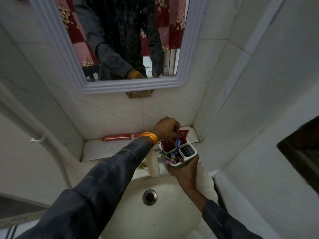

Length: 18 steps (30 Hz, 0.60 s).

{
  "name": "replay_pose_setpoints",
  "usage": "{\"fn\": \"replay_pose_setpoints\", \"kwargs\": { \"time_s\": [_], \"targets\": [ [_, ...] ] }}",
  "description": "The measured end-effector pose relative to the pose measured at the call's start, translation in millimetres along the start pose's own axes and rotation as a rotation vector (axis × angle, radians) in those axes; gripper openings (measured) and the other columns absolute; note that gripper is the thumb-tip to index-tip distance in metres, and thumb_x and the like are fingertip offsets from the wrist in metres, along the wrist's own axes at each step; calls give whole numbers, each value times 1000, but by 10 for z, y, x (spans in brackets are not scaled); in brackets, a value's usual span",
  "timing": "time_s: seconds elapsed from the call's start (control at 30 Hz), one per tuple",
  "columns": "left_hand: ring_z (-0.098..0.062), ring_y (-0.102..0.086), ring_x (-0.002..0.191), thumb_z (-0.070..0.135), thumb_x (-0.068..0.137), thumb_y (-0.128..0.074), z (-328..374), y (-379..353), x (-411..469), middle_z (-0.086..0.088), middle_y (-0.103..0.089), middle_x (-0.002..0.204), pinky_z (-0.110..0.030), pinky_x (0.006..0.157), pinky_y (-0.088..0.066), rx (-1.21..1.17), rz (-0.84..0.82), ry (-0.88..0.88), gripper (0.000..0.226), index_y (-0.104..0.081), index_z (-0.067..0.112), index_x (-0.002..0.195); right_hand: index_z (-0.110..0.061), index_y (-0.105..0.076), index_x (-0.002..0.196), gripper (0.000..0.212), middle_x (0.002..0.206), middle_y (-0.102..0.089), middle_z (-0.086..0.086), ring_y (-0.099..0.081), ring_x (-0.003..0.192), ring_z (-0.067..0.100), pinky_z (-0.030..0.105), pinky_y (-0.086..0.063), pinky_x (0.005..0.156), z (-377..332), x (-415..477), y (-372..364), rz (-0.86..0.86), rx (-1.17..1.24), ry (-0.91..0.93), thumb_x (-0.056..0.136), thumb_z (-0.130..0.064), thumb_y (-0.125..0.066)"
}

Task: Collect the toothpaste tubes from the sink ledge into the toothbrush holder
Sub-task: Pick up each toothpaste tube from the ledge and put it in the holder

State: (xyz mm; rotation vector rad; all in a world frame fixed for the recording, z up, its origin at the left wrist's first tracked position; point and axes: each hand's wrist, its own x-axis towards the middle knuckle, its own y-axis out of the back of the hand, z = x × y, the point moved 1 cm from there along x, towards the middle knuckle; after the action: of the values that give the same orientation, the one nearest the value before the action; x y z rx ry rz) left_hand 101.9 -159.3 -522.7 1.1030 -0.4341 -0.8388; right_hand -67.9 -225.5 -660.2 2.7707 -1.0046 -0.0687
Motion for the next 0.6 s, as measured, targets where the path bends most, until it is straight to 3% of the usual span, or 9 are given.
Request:
{"fn": "replay_pose_setpoints", "kwargs": {
  "time_s": [0.13,0.27,0.33,0.4,0.5,0.53,0.6],
  "targets": [
    [-18,-52,69,23,83,-69,40,-30,57,1,-57,73,-28,63,-40,13,-46,-29,22,-55,20,67,-11,-38,146,109,144,-59,6,-61,124,-13,9,-55,95,6,-28,1,-21,26,14,59,3,-102],
    [-23,-54,71,16,81,-68,-42,-36,89,-4,-59,74,-29,64,-40,10,-36,-15,17,-57,17,68,-13,-38,143,107,144,-58,9,-60,120,-18,4,-53,90,-14,-38,-12,-14,58,27,59,8,-100],
    [-23,-60,77,17,82,-70,-79,-31,89,-6,-65,81,-29,67,-44,-43,-74,-8,6,-66,15,78,-17,-39,140,106,142,-60,8,-62,117,-18,4,-53,89,-3,-41,-24,-2,57,13,58,9,-100],
    [-17,-62,77,22,80,-76,-149,-27,62,-6,-71,92,-25,67,-49,-151,-120,30,23,-72,9,98,-17,-40,142,108,143,-62,6,-66,120,-9,12,-58,92,21,-42,33,16,36,2,56,2,-104],
    [-16,-65,77,22,74,-84,-567,25,-41,-6,-73,94,-17,61,-51,-349,-70,194,34,-72,6,102,-18,-42,144,112,142,-65,4,-70,125,13,41,-62,103,57,16,-28,-10,-4,0,54,-7,-107],
    [-19,-67,85,22,75,-83,-716,18,-68,-9,-73,98,-20,67,-52,-325,-37,234,32,-73,5,101,-18,-42,145,112,143,-66,4,-70,126,18,45,-61,103,53,29,-14,-8,-4,-5,54,-8,-108],
    [-27,-65,99,23,84,-73,-964,-59,-121,-14,-71,109,-30,83,-53,-181,4,290,27,-71,4,103,-17,-42,147,114,144,-65,4,-69,128,19,40,-61,104,40,26,3,-6,-7,0,54,-5,-107]
  ]
}}
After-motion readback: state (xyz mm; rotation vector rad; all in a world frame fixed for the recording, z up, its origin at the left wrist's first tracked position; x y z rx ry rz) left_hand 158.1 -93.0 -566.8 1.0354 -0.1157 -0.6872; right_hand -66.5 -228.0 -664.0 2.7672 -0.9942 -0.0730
